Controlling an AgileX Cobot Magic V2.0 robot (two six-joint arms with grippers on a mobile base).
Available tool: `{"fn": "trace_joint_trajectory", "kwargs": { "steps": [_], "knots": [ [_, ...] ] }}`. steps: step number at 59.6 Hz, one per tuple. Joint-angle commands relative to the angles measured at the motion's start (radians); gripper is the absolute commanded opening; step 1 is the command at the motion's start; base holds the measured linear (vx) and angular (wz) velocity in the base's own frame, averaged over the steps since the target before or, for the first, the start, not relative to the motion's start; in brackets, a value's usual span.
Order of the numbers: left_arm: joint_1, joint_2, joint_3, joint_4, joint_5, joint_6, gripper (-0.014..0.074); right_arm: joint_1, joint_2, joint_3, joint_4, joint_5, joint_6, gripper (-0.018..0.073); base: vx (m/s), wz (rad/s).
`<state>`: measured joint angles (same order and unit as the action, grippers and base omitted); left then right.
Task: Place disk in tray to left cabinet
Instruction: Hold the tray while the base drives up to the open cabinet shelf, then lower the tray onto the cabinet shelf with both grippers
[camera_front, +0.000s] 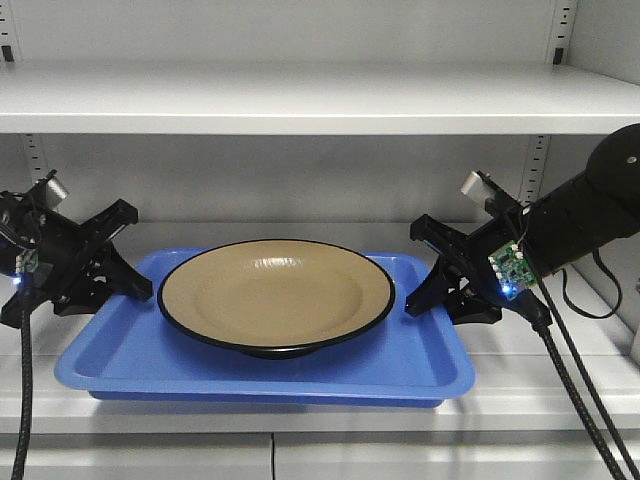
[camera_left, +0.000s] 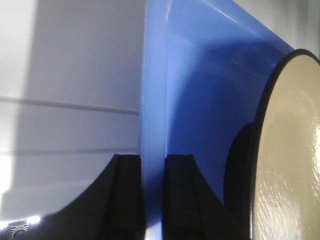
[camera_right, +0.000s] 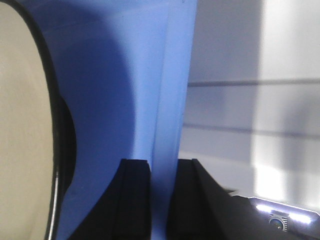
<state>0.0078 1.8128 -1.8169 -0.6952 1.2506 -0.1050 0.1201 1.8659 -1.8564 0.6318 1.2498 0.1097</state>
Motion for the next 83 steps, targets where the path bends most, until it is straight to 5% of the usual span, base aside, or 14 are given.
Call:
{"fn": "trace_joint_trajectory", "kwargs": {
  "steps": [1,83],
  "knots": [
    [-0.014,-0.064,-0.032,-0.120,0.002,-0.011,-0.0001,0.010,-0.061,-0.038,0.102,-0.028,-0.017,-0.0003,0.12,-0.02],
    [-0.014,-0.063,-0.032,-0.119,-0.044,-0.011,-0.0001,0.010,-0.061,-0.038,0.102,-0.077,-0.017,-0.0003,0.04,-0.01]
  ]
}}
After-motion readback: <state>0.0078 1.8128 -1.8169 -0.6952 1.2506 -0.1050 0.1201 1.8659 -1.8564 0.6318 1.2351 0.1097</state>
